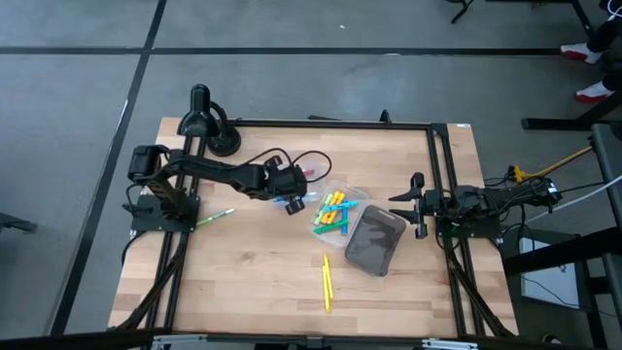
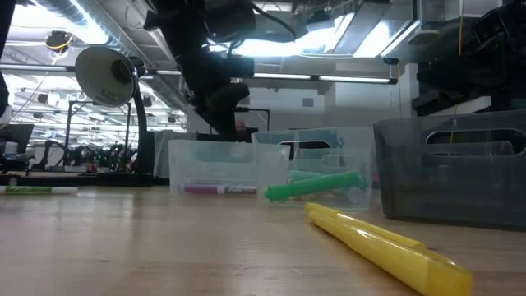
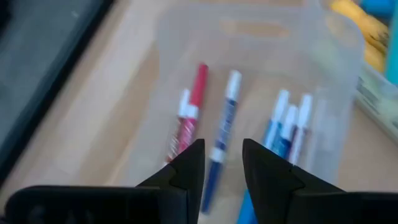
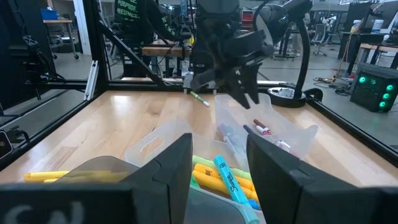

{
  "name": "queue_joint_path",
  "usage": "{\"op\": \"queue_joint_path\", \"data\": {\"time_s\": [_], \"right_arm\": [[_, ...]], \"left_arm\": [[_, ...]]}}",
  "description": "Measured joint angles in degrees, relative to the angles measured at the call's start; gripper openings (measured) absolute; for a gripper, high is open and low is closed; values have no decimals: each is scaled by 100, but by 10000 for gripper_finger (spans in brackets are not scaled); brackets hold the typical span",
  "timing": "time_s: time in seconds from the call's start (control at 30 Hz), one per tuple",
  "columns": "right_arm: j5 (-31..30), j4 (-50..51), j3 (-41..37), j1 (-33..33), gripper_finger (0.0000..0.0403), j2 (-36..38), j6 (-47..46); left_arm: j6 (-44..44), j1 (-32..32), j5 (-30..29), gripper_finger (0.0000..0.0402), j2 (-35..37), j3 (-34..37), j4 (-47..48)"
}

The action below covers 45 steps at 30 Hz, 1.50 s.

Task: Pick & Place Markers
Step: Put the light green marker pen into the left transparent bin

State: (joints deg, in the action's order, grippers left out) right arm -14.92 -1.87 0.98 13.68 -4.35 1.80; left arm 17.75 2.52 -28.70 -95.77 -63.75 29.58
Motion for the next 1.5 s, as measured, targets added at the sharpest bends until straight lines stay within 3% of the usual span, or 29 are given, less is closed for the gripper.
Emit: {"op": "queue_joint_path", "data": {"time_s": [0.27, 0.53, 0.97, 1.1, 1.27, 1.5], "right_arm": [[0, 0, 0, 1, 152, 1, 0], [0, 0, -1, 1, 152, 1, 0], [0, 0, -1, 0, 152, 1, 0], [0, 0, -1, 0, 152, 0, 0], [0, 0, -1, 1, 152, 0, 0], [0, 0, 0, 0, 152, -1, 0]], "left_arm": [[120, -234, 595, 92, 121, 0, 193], [178, -763, 635, 91, 163, 2, 352], [1137, -1841, 633, 87, 164, 2, 623], [1369, -2196, 523, 86, 164, 2, 621], [1585, -2576, -76, 86, 164, 2, 623], [1784, -2858, -196, 86, 164, 2, 805]]}}
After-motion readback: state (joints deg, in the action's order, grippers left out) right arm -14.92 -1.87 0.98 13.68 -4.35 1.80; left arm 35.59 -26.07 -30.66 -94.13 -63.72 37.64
